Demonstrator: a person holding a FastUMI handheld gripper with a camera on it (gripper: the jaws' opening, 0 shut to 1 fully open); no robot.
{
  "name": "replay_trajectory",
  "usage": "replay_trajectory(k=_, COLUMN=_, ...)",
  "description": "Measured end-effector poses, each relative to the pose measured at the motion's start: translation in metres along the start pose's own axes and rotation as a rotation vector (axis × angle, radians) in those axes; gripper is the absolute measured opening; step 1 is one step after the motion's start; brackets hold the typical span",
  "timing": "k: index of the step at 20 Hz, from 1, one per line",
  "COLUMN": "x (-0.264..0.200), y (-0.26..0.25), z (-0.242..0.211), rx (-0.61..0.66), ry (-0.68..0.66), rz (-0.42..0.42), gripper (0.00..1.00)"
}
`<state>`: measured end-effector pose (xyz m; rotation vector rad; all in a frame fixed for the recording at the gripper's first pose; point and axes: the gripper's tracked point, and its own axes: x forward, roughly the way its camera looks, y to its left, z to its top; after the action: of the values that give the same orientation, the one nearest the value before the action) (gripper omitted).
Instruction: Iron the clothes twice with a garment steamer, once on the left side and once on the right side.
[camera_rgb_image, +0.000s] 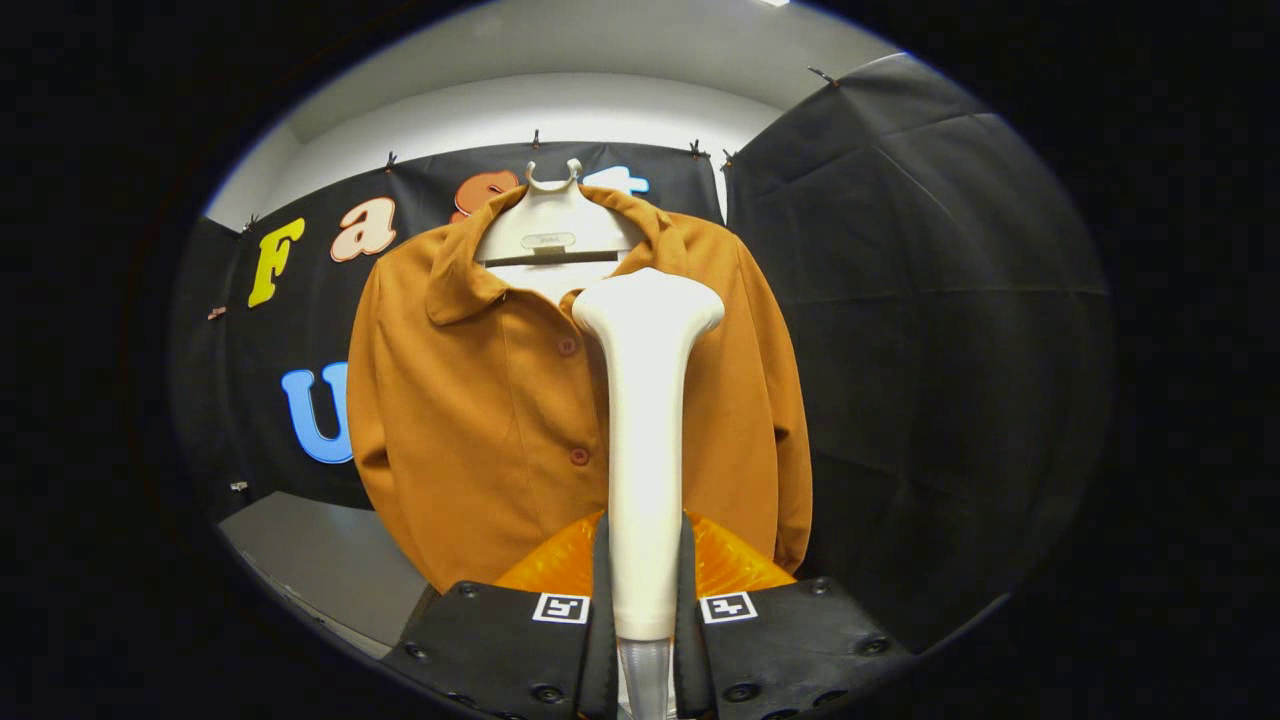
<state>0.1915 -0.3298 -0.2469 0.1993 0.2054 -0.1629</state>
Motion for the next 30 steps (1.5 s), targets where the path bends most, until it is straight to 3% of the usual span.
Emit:
replay_trajectory(k=19, x=-0.028, y=-0.019, z=-0.143, rx=0.034, ry=0.278, rz=-0.073, gripper=0.26)
replay_trajectory(k=30, x=-0.079, y=-0.027, z=-0.213, rx=0.041, ry=0.435, rz=-0.118, gripper=0.26)
